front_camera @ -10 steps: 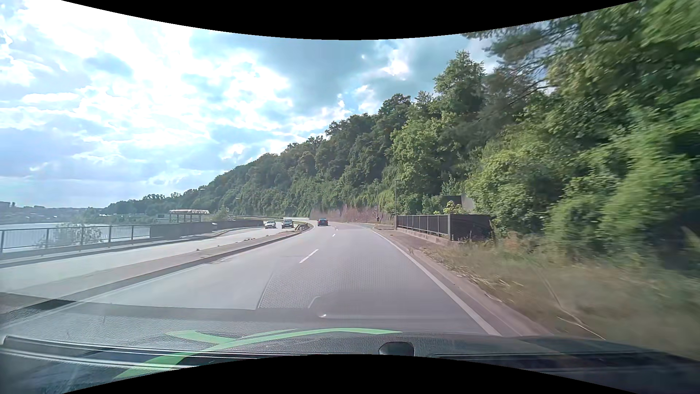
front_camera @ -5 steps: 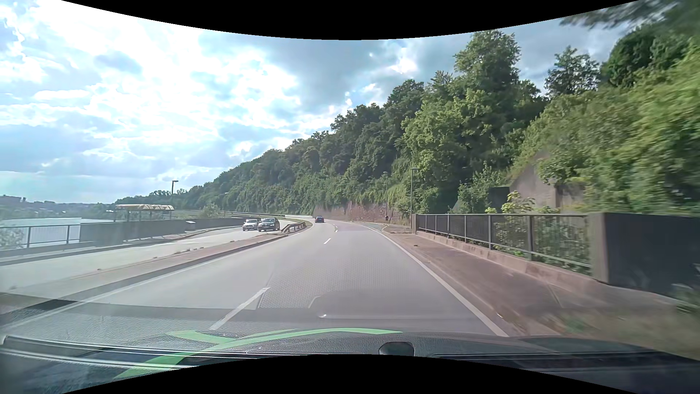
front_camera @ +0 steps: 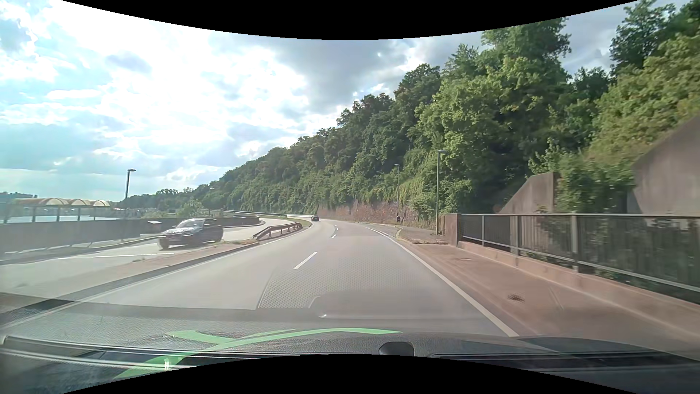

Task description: Follow the waypoints while adhering to traffic rules and regulations

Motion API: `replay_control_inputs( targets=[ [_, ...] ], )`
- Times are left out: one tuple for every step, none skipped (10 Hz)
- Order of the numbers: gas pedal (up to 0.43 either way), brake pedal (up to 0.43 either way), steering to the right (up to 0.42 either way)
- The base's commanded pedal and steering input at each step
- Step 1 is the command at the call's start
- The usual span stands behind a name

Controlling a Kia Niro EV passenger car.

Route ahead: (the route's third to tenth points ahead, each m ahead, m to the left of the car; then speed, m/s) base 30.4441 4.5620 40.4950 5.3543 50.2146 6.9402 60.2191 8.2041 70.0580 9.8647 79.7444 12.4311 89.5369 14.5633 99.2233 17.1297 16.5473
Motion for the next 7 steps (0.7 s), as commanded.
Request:
replay_control_inputs(
  targets=[
    [0.209,0.000,-0.015],
    [0.209,0.000,-0.015],
    [0.209,0.000,-0.015],
    [0.209,0.000,-0.015],
    [0.209,0.000,-0.015],
    [0.209,0.000,-0.015],
    [0.209,0.000,-0.015]
  ],
)
